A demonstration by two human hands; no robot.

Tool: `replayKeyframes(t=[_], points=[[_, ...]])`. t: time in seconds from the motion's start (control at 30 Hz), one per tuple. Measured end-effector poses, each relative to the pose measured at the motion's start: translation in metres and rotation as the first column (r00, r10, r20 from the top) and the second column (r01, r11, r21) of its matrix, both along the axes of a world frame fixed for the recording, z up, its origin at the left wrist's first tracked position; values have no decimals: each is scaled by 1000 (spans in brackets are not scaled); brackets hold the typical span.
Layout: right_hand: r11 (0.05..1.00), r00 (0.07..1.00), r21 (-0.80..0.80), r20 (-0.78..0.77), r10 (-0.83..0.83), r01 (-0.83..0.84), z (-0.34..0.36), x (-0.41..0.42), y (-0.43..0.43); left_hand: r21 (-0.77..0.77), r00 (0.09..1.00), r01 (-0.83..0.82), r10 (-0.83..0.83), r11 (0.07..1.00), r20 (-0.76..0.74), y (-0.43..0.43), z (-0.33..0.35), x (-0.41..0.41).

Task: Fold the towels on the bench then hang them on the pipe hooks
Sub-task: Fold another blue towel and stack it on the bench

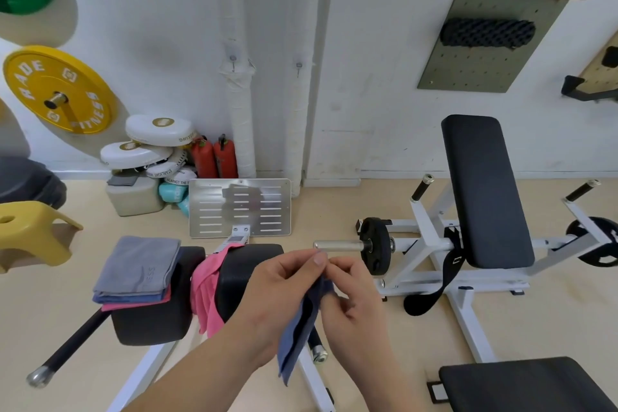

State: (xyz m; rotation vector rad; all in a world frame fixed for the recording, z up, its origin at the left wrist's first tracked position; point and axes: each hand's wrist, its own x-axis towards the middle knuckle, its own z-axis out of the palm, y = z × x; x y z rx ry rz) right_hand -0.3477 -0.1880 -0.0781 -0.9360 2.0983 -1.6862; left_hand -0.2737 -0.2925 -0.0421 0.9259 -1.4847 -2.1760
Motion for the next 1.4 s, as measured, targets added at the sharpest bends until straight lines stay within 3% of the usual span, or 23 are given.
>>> replayKeyframes(t=[0.13, 0.2, 0.3, 0.4, 0.53, 0.6, 0.67, 0.83, 0.97, 1.07, 1.2, 1.3, 1.4], points=[[995, 975, -91, 216, 47, -28, -1, -3, 3, -75, 999, 9, -7, 997, 31, -10, -1, 7], [997, 974, -74, 222, 32, -15, 0, -5, 3, -184, 994, 50, -31, 982, 104, -16, 0, 9], [995, 996, 94, 87, 15, -23, 1, -15, 2, -416, 966, 205, -115, 886, 231, -31, 10, 11], [947, 989, 299, -50, 138, -117, 8, -32, 2, -504, 950, 286, -174, 815, 258, -48, 28, 13], [849, 973, 487, 1, 232, -203, 17, -47, 1, -608, 965, 256, -157, 752, 212, -62, 58, 13], [830, 973, 537, -68, 222, -152, 14, -54, 0, -627, 978, 193, -98, 755, 183, -70, 66, 16], [848, 977, 499, -10, 212, -179, 13, -64, 4, -650, 981, 151, -32, 745, 191, -78, 65, 19], [777, 950, 557, 78, 302, -293, 14, -92, 21, -659, 976, 77, 80, 749, 205, -92, 45, 30], [863, 950, 405, 200, 238, -301, 28, -108, 28, -665, 964, -31, 197, 746, 177, -104, 34, 40], [923, 959, 280, 176, 223, -266, 36, -107, 26, -658, 955, -114, 266, 744, 135, -114, 27, 46], [868, 938, 397, -45, 343, -298, 36, -100, 17, -640, 959, -146, 267, 754, 97, -123, 24, 48], [781, 910, 506, 16, 415, -365, 34, -97, 6, -620, 951, -184, 297, 763, 84, -134, 21, 41], [741, 878, 571, -71, 474, -353, 25, -102, -7, -597, 945, -184, 309, 781, 113, -146, 16, 32]])
